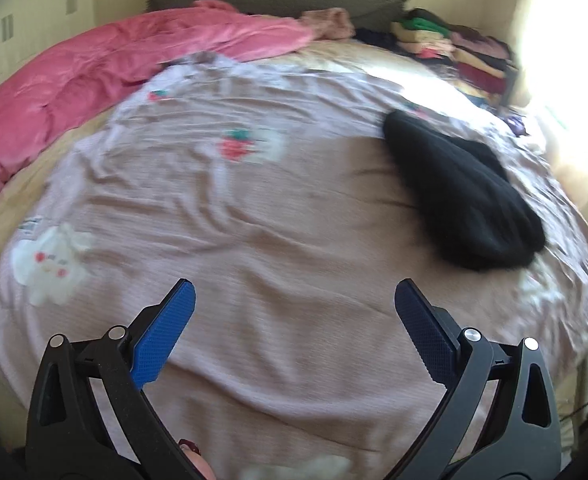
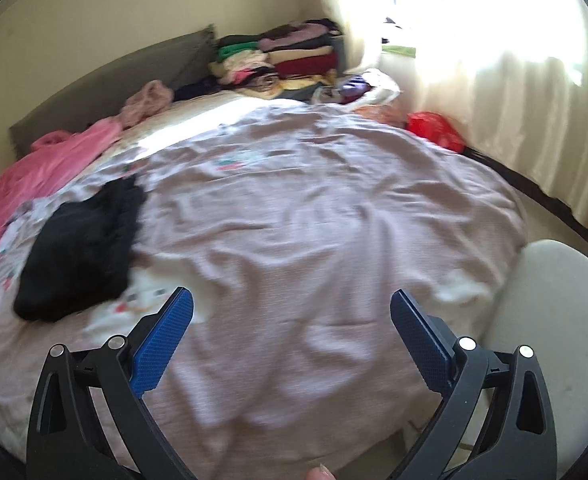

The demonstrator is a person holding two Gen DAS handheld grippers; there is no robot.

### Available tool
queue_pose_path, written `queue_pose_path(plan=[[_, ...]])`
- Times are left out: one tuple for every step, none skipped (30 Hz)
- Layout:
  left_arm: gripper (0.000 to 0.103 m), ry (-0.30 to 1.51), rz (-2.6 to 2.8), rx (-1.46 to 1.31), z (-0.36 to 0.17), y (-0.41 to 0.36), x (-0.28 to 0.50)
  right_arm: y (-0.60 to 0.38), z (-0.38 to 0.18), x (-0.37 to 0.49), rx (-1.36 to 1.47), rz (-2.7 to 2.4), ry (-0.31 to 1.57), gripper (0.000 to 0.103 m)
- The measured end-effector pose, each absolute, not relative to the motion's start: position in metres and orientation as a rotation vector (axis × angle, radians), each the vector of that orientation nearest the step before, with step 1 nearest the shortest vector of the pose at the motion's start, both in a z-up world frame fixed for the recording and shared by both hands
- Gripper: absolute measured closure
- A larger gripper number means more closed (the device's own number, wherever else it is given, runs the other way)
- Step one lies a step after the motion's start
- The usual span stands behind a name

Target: Fold small clothes

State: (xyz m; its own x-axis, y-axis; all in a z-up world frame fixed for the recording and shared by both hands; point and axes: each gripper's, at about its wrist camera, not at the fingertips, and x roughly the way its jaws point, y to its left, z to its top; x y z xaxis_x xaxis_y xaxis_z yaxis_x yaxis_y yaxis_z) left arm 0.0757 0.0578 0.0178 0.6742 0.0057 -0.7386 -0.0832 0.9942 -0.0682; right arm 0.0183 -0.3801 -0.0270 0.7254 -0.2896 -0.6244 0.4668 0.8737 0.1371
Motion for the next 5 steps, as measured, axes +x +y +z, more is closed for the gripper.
queue_pose_path(plan=[[0.009,0.823,0.111,-0.105,0.021,0.09,0.084,-0.416,-0.033,0.01,0.302,-0.534,0.634,0.005],[0.009,0.824,0.158,-0.104,0.023,0.111,0.088,-0.443,-0.039,0.003,0.3,-0.61,0.637,0.005],[0.009,0.824,0.215,-0.105,0.025,0.138,0.094,-0.469,-0.045,-0.003,0.296,-0.675,0.645,0.005],[0.009,0.826,0.297,-0.101,0.026,0.176,0.1,-0.511,-0.053,-0.015,0.302,-0.788,0.663,0.005],[0.009,0.827,0.369,-0.098,0.027,0.205,0.105,-0.537,-0.06,-0.025,0.32,-0.85,0.676,0.005]])
